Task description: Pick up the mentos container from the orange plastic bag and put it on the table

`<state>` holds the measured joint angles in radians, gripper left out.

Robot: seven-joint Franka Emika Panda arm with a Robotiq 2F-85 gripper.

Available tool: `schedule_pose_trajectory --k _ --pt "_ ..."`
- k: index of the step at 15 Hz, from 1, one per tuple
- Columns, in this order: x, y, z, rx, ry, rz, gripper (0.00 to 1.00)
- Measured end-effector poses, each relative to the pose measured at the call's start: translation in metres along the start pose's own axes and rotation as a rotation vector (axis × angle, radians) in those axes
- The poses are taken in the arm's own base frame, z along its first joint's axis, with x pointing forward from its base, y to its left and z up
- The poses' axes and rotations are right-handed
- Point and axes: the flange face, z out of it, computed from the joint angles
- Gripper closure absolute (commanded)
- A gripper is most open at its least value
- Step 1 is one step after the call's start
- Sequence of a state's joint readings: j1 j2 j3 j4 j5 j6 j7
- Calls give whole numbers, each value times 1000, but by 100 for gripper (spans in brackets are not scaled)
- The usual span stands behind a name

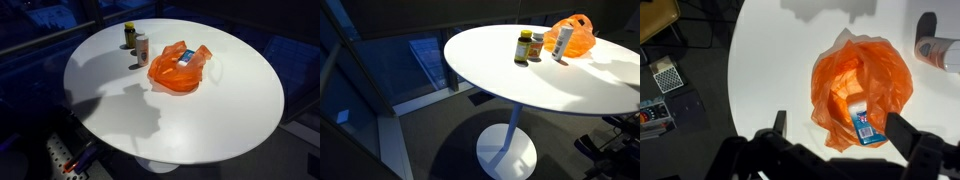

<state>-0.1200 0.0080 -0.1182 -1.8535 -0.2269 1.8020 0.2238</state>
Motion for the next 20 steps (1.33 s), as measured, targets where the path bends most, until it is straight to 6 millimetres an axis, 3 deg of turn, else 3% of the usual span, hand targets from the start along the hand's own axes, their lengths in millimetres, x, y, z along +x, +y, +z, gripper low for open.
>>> schedule_pose_trajectory --k 6,13,20 --pt "16 14 34 -6 -16 31 0" --pt "43 -4 88 -13 -5 12 0" --pt "52 -12 130 -39 -52 -4 0"
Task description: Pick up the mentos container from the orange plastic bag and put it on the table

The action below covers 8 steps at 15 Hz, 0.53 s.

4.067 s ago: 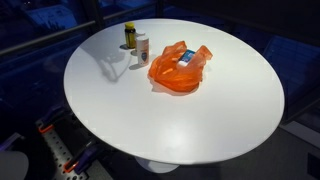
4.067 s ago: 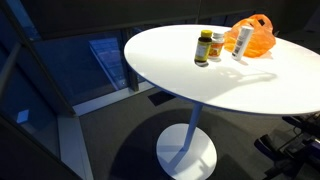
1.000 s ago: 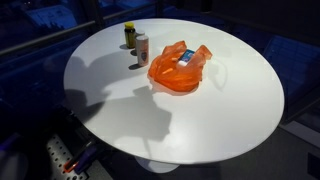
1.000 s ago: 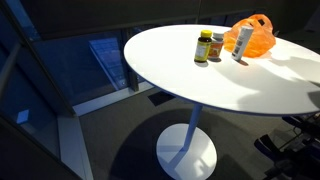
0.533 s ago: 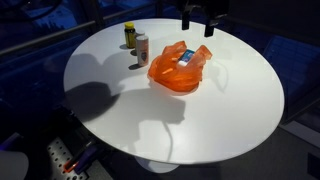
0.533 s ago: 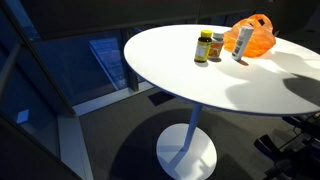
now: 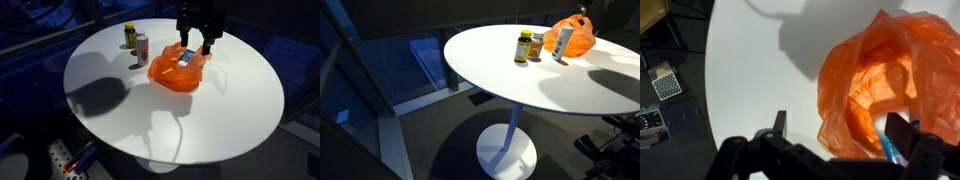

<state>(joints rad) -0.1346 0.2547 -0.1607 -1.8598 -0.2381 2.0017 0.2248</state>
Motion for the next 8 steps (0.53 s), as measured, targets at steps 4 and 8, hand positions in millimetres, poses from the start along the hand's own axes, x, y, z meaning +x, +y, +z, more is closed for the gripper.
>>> schedule_pose_trajectory --k 4,8 --pt "4 -8 13 -23 -16 -19 0" --pt "8 -28 14 -49 -9 -53 0"
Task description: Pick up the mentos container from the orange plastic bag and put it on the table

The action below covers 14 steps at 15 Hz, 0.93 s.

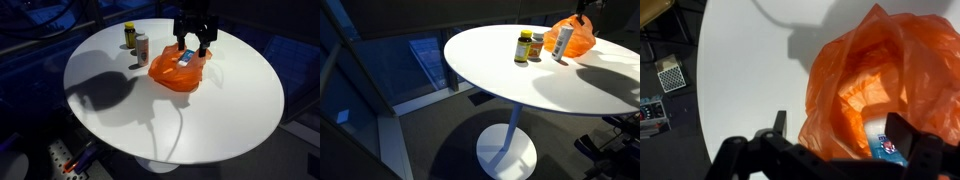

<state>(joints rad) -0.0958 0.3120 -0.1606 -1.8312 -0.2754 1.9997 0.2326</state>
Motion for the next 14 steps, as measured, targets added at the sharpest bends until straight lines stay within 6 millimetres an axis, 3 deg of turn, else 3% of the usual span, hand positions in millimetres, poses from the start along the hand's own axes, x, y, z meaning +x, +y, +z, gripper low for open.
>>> schedule_pose_trajectory --k 8,14 --pt "12 -47 -5 -26 21 -67 0" --pt "22 -63 6 -37 12 -86 0"
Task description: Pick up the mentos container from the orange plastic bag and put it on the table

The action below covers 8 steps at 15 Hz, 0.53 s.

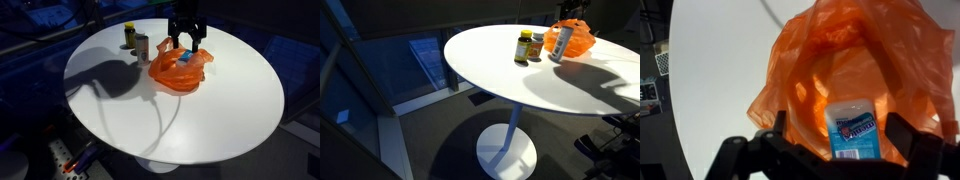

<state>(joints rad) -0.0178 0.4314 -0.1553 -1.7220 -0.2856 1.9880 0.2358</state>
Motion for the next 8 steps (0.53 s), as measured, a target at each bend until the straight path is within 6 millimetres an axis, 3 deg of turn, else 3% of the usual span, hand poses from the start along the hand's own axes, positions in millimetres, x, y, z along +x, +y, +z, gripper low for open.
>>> schedule_pose_trajectory --k 8 --pt "5 -12 29 -13 -42 -17 0"
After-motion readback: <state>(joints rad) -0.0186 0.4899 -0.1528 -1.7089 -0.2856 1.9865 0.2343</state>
